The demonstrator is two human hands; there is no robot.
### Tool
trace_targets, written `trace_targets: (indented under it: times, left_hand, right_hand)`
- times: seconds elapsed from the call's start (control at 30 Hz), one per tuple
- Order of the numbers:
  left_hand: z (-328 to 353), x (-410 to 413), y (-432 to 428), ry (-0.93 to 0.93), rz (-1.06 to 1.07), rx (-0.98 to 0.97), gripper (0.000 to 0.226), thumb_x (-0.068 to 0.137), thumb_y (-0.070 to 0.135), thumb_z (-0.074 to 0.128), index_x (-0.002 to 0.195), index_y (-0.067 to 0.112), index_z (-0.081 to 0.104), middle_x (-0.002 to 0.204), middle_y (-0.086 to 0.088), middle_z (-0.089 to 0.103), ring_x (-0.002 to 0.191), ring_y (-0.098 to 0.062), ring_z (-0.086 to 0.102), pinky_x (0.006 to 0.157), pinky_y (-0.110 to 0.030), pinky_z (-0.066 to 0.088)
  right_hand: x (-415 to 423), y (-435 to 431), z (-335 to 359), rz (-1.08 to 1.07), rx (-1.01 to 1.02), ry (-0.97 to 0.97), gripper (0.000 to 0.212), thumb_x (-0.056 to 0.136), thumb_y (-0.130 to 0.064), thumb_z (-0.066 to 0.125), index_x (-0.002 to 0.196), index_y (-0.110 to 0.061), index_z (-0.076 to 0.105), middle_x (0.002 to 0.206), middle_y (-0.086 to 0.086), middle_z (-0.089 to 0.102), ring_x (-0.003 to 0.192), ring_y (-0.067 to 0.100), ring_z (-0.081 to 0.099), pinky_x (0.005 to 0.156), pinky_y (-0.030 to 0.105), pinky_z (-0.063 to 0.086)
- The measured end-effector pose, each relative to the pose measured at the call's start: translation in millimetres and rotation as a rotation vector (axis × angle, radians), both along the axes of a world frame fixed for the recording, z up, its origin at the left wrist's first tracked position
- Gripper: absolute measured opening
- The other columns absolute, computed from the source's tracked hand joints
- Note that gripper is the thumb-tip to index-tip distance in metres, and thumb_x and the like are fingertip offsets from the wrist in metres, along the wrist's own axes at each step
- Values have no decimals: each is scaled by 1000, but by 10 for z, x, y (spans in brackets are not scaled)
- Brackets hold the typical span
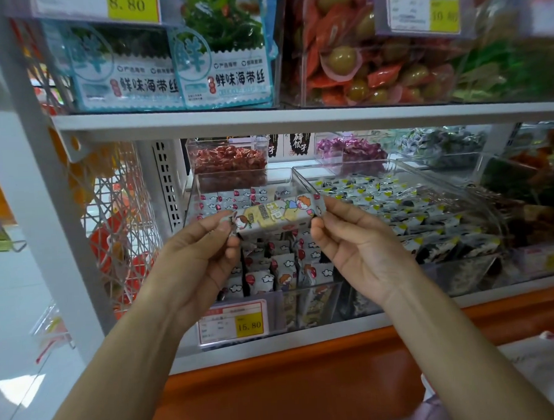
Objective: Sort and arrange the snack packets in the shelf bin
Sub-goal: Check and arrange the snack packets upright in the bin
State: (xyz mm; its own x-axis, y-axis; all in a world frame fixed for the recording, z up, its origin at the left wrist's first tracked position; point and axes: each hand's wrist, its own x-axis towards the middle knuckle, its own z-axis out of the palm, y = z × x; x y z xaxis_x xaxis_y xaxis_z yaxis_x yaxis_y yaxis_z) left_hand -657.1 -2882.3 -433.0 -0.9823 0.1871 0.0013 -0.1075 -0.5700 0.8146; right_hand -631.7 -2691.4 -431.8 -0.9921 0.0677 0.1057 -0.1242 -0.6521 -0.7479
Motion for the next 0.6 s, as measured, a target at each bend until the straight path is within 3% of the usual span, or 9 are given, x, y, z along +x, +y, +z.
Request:
trace_targets:
  times: [0.13, 0.2, 0.27, 0.37, 0.5, 0.6]
  left_hand:
    - [10, 23, -25, 54, -49, -61, 31, 81, -6, 52, 110, 3, 59, 69, -3, 61, 55, -8, 61, 55, -14, 52]
    - [3, 37, -24, 108, -52, -165, 40, 80, -6, 53, 119, -1, 55, 84, -11, 59, 58, -8, 62, 58, -15, 53]
    - [-6, 46, -28, 192, -11, -323, 40, 84, -5, 53, 123, -1, 54, 91, -15, 52, 60, -9, 63, 62, -15, 53]
    - [-13, 71, -31, 304, 13, -535, 33, 87, -1, 55, 118, 8, 60, 73, -8, 59, 63, -12, 63, 65, -21, 53]
    - [-10, 87, -34, 255, -30, -502, 15, 85, -1, 55, 96, 3, 65, 67, -7, 60, 58, -13, 61, 57, -22, 53]
    - [-11, 73, -43, 223, -43, -475, 33, 71, 19, 68, 103, 8, 66, 86, -11, 62, 71, -14, 63, 60, -20, 53]
  right_hand:
    - [-21, 18, -23, -64, 33, -3, 25, 80, 13, 51, 98, 0, 62, 77, 12, 66, 60, 15, 66, 56, 21, 55]
    - [-28, 19, -36, -107, 94, 4, 22, 86, 9, 49, 100, -1, 63, 77, 11, 67, 59, 13, 65, 55, 22, 55]
    - [-27, 15, -49, -141, 191, 26, 16, 84, -6, 57, 98, -4, 64, 73, 7, 67, 58, 12, 63, 55, 24, 54]
    - [-12, 9, -66, -195, 395, 63, 24, 72, -25, 66, 92, -12, 68, 75, 2, 62, 60, 10, 61, 57, 24, 54]
    - [-22, 7, -90, -222, 484, 94, 13, 84, -9, 63, 95, -13, 68, 82, 7, 59, 71, 13, 63, 66, 28, 55]
    - [-30, -2, -105, -216, 555, 104, 19, 85, -2, 61, 96, -17, 67, 95, 14, 60, 82, 19, 65, 74, 32, 56]
